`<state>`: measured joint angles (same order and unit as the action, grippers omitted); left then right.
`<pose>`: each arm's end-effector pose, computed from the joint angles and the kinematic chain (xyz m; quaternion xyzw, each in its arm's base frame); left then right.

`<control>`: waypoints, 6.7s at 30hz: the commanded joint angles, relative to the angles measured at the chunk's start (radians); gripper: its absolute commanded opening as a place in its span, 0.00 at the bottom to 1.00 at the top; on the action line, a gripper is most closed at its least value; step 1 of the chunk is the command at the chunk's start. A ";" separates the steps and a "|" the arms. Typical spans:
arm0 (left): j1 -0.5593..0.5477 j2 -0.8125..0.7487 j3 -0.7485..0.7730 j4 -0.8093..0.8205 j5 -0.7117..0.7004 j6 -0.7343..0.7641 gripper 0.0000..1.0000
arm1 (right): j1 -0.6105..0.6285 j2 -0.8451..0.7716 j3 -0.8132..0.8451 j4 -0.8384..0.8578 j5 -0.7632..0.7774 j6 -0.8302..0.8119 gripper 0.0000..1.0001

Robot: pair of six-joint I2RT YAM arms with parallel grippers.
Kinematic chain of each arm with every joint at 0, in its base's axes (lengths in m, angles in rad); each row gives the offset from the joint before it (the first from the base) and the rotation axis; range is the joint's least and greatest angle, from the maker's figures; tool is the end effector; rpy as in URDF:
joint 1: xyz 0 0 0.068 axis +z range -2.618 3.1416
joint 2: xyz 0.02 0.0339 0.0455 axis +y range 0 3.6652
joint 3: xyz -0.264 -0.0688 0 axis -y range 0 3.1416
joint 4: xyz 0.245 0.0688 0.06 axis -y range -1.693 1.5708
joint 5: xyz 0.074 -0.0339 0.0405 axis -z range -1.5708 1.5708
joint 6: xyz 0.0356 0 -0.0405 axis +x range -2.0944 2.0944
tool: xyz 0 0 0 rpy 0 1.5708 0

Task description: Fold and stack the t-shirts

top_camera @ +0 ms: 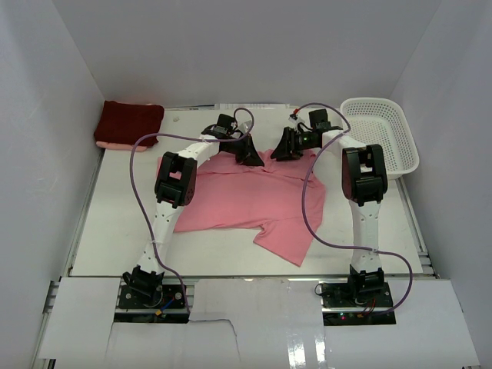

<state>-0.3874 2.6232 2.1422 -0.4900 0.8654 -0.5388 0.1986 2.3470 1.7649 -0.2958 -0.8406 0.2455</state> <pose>0.4981 -0.2325 0.1040 0.0579 0.8742 -0.4782 0.0610 0.4899 0.1256 0.1421 -0.1184 0.8617 0.4426 0.2179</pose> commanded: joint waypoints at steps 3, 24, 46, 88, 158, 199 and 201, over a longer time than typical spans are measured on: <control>0.005 -0.028 -0.002 -0.068 -0.066 0.037 0.00 | 0.009 -0.014 0.015 -0.037 -0.017 -0.044 0.52; 0.007 -0.032 -0.011 -0.073 -0.068 0.040 0.00 | 0.024 -0.035 0.002 -0.108 -0.023 -0.092 0.08; 0.007 -0.045 -0.025 -0.073 -0.072 0.039 0.00 | 0.050 -0.262 -0.349 -0.031 -0.075 0.053 0.08; 0.386 -0.801 -0.717 -0.058 -0.331 0.128 0.01 | 0.061 -0.152 0.037 -0.177 0.759 -0.080 0.08; 0.406 -0.784 -0.311 -0.167 -0.730 0.085 0.22 | -0.091 -0.107 0.417 -0.151 0.709 -0.098 0.68; 0.654 -1.338 -1.352 -0.065 -0.769 -0.265 0.98 | 0.298 -1.361 -1.272 -0.102 0.684 0.247 0.71; 0.665 -1.332 -1.349 -0.056 -0.772 -0.270 0.98 | 0.323 -1.338 -1.282 -0.083 0.696 0.265 0.70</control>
<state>0.2611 1.3075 0.7807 -0.5873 0.0593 -0.7898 0.4923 0.9909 0.4885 -0.4629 -0.1314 0.4606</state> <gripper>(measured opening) 0.979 0.705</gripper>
